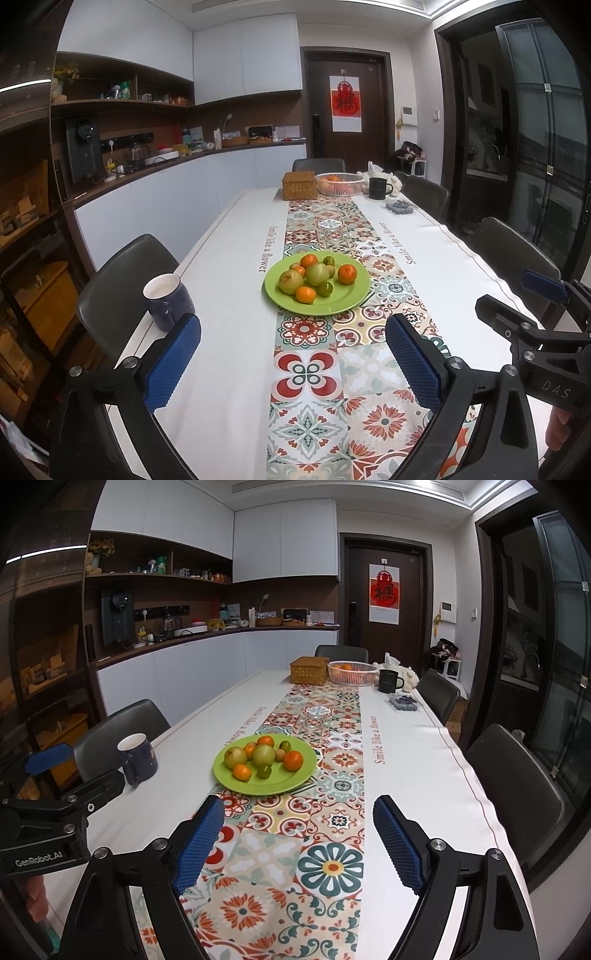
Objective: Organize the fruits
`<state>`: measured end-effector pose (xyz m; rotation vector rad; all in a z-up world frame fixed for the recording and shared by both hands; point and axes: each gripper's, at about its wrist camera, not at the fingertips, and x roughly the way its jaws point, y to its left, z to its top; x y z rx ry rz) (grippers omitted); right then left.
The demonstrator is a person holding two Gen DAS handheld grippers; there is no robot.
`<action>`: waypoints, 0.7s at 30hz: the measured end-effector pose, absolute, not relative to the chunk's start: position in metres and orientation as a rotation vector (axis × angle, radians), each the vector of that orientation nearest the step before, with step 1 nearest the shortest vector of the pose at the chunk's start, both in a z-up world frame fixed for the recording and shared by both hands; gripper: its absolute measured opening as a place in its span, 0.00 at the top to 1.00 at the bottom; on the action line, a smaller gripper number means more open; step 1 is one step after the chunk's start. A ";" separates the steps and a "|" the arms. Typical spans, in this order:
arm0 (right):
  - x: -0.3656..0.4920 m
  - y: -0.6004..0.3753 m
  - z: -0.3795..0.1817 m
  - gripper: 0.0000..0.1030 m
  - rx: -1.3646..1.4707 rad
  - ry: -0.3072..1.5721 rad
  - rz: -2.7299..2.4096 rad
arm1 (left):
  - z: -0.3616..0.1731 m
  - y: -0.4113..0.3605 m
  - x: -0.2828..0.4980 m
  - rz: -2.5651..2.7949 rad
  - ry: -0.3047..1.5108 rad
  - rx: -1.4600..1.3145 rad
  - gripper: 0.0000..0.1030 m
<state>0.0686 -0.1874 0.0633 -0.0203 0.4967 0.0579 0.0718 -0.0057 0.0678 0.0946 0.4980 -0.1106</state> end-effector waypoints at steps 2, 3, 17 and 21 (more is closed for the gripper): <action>0.068 -0.187 0.064 0.19 -0.020 0.496 0.057 | 0.068 -0.006 0.071 -0.106 0.496 0.096 0.00; 0.069 -0.186 0.064 0.19 -0.022 0.496 0.057 | 0.068 -0.005 0.071 -0.104 0.494 0.096 0.00; 0.069 -0.187 0.064 0.19 -0.020 0.500 0.058 | 0.069 -0.003 0.070 -0.107 0.499 0.096 0.00; 0.069 -0.188 0.063 0.19 -0.019 0.503 0.056 | 0.067 -0.004 0.069 -0.100 0.497 0.095 0.00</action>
